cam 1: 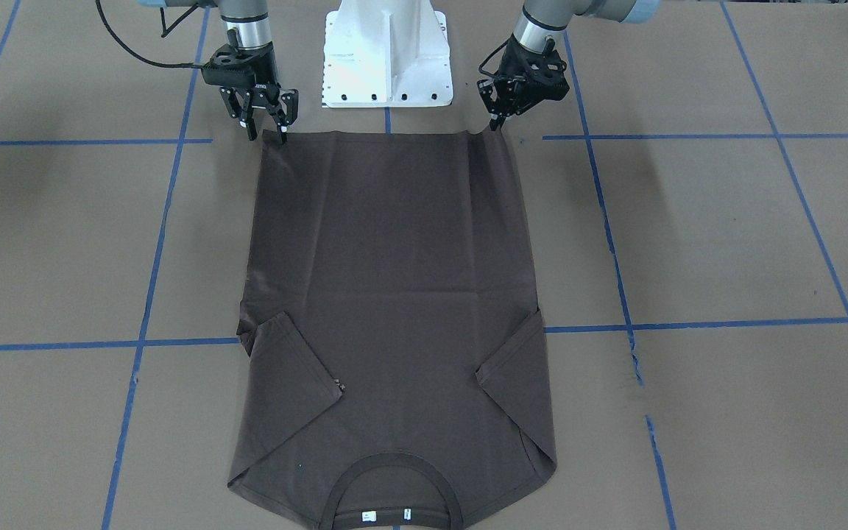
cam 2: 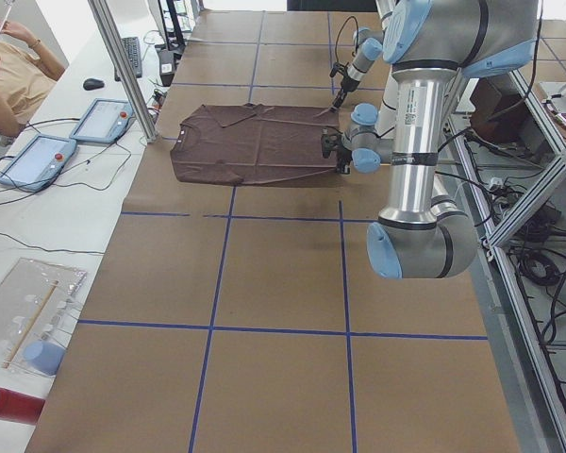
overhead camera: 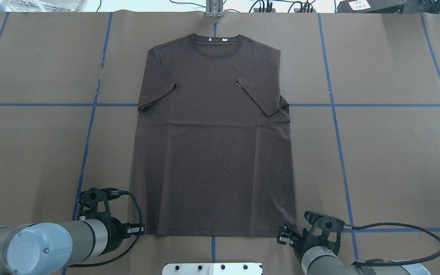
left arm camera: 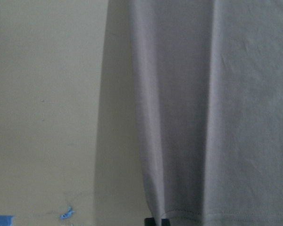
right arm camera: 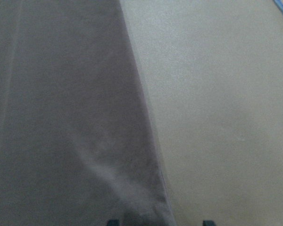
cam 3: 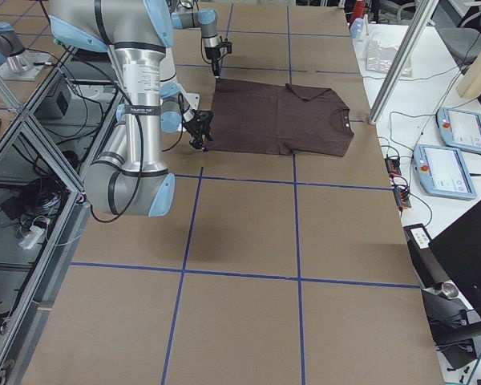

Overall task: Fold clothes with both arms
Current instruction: 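Lower both grippers to the hem corners nearest the robot and grasp, then lift the hem with both grippers and fold it toward the collar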

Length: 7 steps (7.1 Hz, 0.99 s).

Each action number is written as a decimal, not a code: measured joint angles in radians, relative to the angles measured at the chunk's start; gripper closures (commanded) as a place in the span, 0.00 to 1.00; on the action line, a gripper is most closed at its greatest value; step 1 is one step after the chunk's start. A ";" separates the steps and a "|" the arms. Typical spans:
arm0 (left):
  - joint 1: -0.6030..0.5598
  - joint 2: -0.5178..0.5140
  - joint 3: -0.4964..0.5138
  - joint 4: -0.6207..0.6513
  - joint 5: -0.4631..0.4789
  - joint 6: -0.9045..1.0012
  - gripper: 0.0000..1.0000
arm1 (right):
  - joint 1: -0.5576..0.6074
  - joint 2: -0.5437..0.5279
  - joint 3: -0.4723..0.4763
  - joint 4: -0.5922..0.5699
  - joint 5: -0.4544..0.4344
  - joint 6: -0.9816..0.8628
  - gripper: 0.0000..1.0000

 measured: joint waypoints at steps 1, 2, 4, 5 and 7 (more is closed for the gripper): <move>0.000 0.001 0.000 0.000 0.000 -0.002 1.00 | -0.003 0.001 0.000 0.000 -0.004 0.016 1.00; 0.000 0.002 0.000 0.000 0.000 -0.007 1.00 | -0.004 0.001 0.002 0.000 -0.007 0.024 1.00; 0.002 0.002 0.000 0.000 0.000 -0.011 1.00 | -0.001 -0.001 0.008 0.000 -0.011 0.027 1.00; 0.003 -0.003 -0.001 0.000 0.000 -0.012 1.00 | 0.002 -0.003 0.018 0.000 -0.011 0.025 1.00; 0.001 -0.039 -0.055 0.047 -0.009 -0.013 1.00 | 0.003 -0.034 0.133 -0.055 0.005 0.020 1.00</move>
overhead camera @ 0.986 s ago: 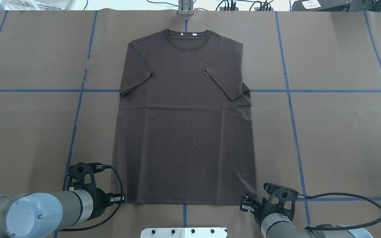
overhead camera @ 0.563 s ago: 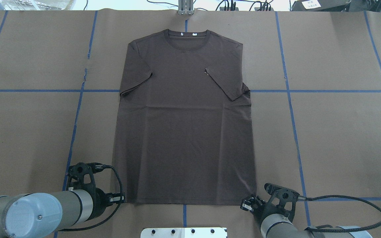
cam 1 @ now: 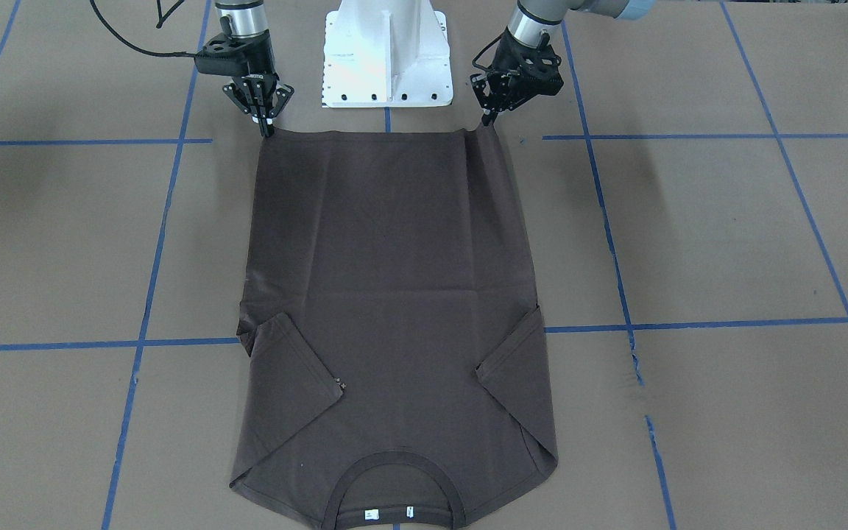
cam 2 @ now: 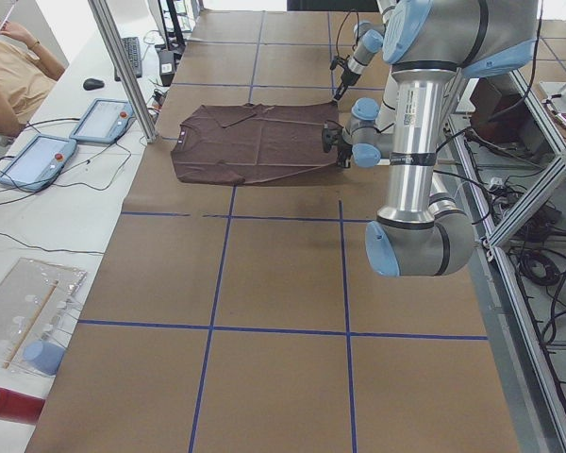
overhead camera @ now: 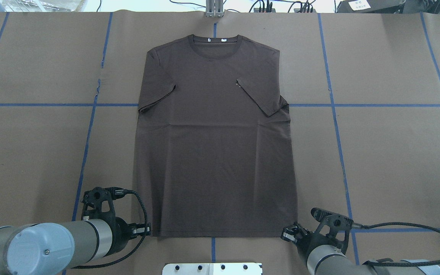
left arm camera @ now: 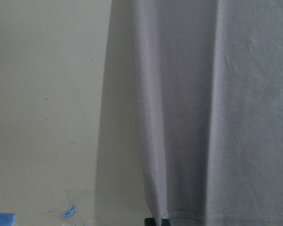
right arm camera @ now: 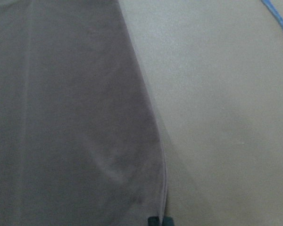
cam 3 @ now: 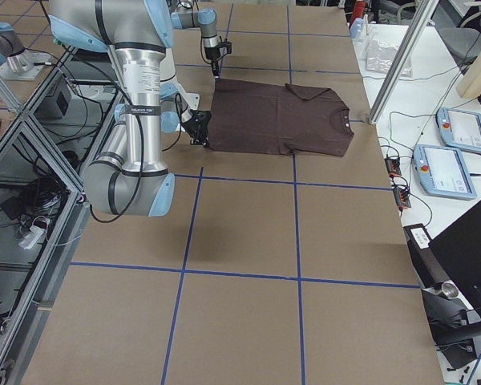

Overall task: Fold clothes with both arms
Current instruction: 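Lift the hem with both grippers and fold it toward the collar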

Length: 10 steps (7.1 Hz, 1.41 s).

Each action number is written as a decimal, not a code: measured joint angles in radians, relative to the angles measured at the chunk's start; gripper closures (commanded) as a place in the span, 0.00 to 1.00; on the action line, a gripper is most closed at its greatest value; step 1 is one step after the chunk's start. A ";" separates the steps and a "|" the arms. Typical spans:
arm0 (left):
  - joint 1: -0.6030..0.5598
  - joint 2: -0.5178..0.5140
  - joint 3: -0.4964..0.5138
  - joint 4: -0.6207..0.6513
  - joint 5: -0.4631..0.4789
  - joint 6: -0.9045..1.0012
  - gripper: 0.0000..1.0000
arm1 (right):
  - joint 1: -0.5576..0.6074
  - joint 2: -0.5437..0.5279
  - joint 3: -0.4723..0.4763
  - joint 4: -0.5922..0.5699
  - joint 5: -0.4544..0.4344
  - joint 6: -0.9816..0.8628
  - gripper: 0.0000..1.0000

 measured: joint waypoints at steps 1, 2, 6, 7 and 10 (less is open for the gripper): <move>0.000 -0.014 -0.106 0.104 -0.026 -0.005 1.00 | -0.005 -0.011 0.120 -0.100 0.029 -0.001 1.00; 0.000 -0.041 -0.245 0.258 -0.071 -0.013 1.00 | -0.017 -0.013 0.248 -0.213 0.061 -0.001 1.00; -0.108 -0.200 -0.410 0.610 -0.177 0.055 1.00 | 0.082 0.069 0.378 -0.377 0.141 -0.055 1.00; -0.189 -0.219 -0.370 0.617 -0.181 0.140 1.00 | 0.189 0.142 0.311 -0.379 0.188 -0.113 1.00; -0.426 -0.304 -0.161 0.599 -0.184 0.334 1.00 | 0.531 0.363 0.055 -0.372 0.371 -0.283 1.00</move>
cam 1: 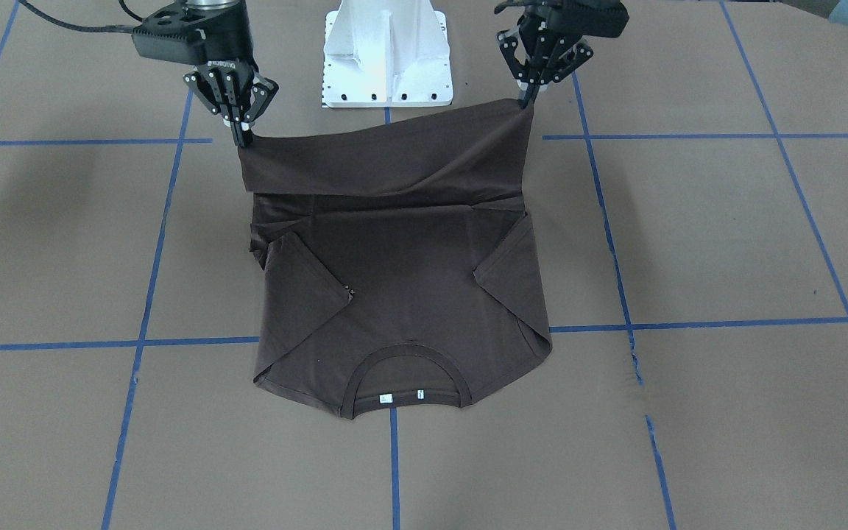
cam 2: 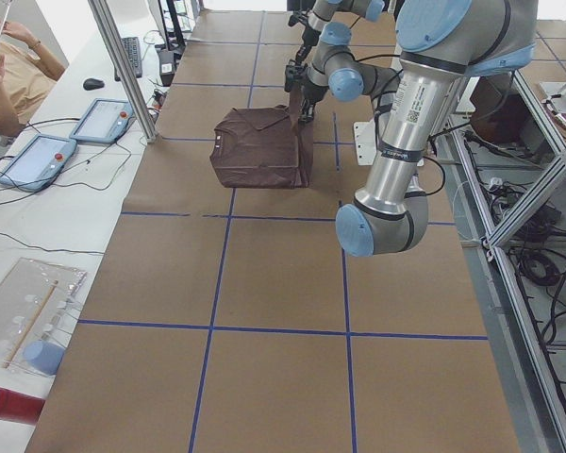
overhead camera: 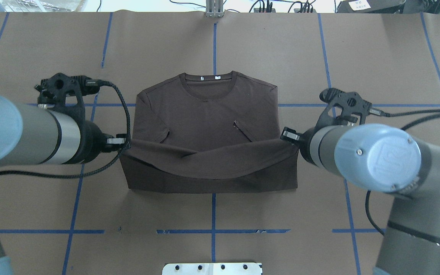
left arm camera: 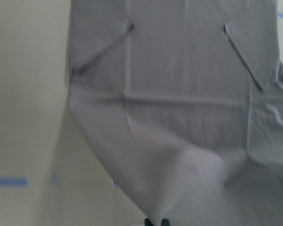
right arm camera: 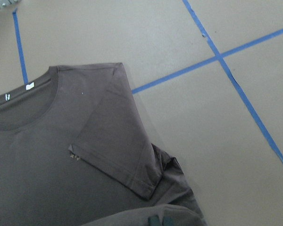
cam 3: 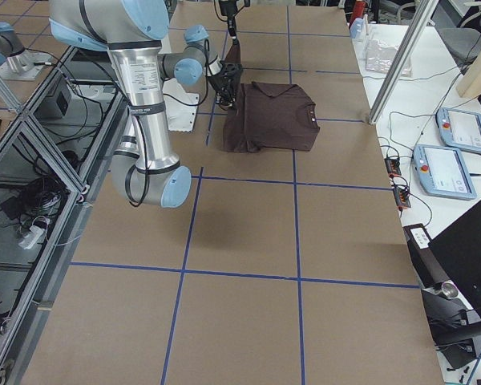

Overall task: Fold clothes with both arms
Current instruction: 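Lift the hem with both grippers and fold it toward the collar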

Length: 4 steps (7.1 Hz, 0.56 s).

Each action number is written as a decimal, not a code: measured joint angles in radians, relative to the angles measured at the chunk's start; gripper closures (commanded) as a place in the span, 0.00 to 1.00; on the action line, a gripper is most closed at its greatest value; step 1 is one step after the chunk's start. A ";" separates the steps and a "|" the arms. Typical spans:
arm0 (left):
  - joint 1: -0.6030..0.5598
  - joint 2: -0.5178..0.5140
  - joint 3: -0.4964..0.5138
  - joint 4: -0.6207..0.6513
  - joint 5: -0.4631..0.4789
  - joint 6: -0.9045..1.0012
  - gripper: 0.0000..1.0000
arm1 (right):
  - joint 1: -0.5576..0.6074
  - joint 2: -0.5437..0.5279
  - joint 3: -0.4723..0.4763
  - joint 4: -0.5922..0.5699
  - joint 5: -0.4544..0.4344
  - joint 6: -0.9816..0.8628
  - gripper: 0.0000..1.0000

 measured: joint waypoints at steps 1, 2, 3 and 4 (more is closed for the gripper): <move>-0.052 -0.028 0.099 -0.053 0.001 0.031 1.00 | 0.075 0.045 -0.072 0.005 0.029 -0.044 1.00; -0.094 -0.044 0.223 -0.158 0.003 0.046 1.00 | 0.135 0.088 -0.161 0.032 0.049 -0.078 1.00; -0.125 -0.062 0.356 -0.278 0.005 0.056 1.00 | 0.176 0.118 -0.270 0.108 0.063 -0.095 1.00; -0.150 -0.090 0.489 -0.386 0.008 0.075 1.00 | 0.206 0.142 -0.400 0.218 0.069 -0.108 1.00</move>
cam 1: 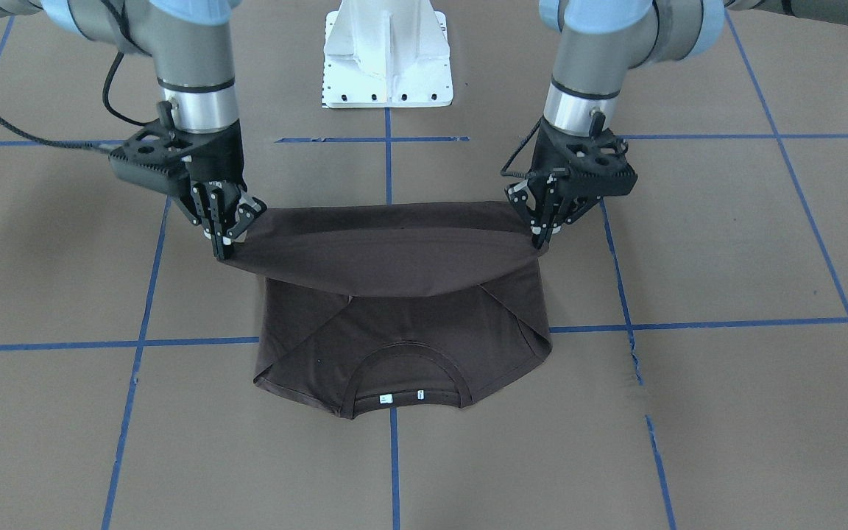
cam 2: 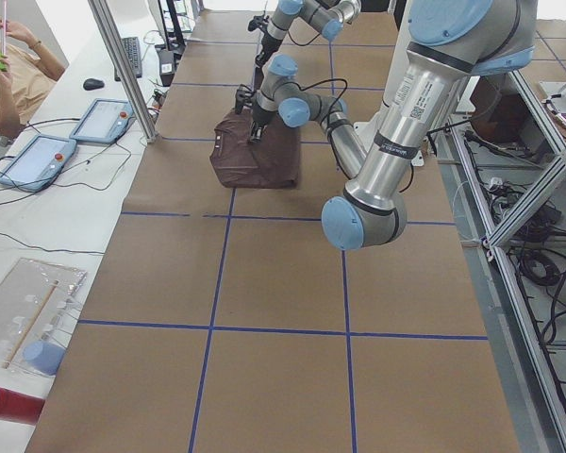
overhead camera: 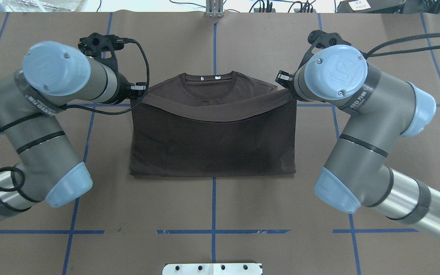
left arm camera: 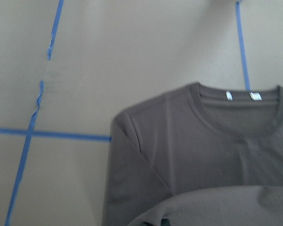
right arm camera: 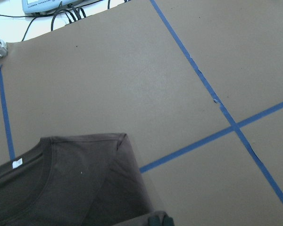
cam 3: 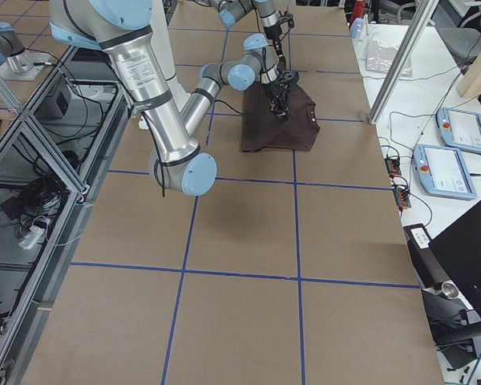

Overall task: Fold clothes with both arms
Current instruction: 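Lift the hem with both grippers and fold it toward the collar, then release the hem and move the left gripper to the folded shirt's near corner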

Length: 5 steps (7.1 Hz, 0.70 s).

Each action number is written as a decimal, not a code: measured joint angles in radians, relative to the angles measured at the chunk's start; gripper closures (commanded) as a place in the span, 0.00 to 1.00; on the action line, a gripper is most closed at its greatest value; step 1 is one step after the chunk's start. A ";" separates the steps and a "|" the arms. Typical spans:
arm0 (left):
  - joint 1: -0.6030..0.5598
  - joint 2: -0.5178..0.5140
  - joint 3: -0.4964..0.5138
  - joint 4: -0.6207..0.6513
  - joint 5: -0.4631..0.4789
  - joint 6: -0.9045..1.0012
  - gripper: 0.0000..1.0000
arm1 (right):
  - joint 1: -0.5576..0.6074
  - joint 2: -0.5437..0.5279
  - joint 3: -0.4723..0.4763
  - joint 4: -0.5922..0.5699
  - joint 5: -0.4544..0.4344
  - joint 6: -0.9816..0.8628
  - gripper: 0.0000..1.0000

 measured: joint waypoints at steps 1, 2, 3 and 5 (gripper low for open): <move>-0.022 -0.024 0.117 -0.093 0.001 0.029 1.00 | 0.022 0.038 -0.151 0.115 0.004 -0.014 1.00; -0.038 -0.038 0.215 -0.172 0.002 0.052 1.00 | 0.036 0.081 -0.297 0.219 0.008 -0.023 1.00; -0.046 -0.059 0.303 -0.237 0.002 0.065 1.00 | 0.042 0.107 -0.406 0.298 0.009 -0.029 1.00; -0.048 -0.105 0.452 -0.327 0.003 0.075 0.88 | 0.044 0.123 -0.505 0.366 0.010 -0.036 0.73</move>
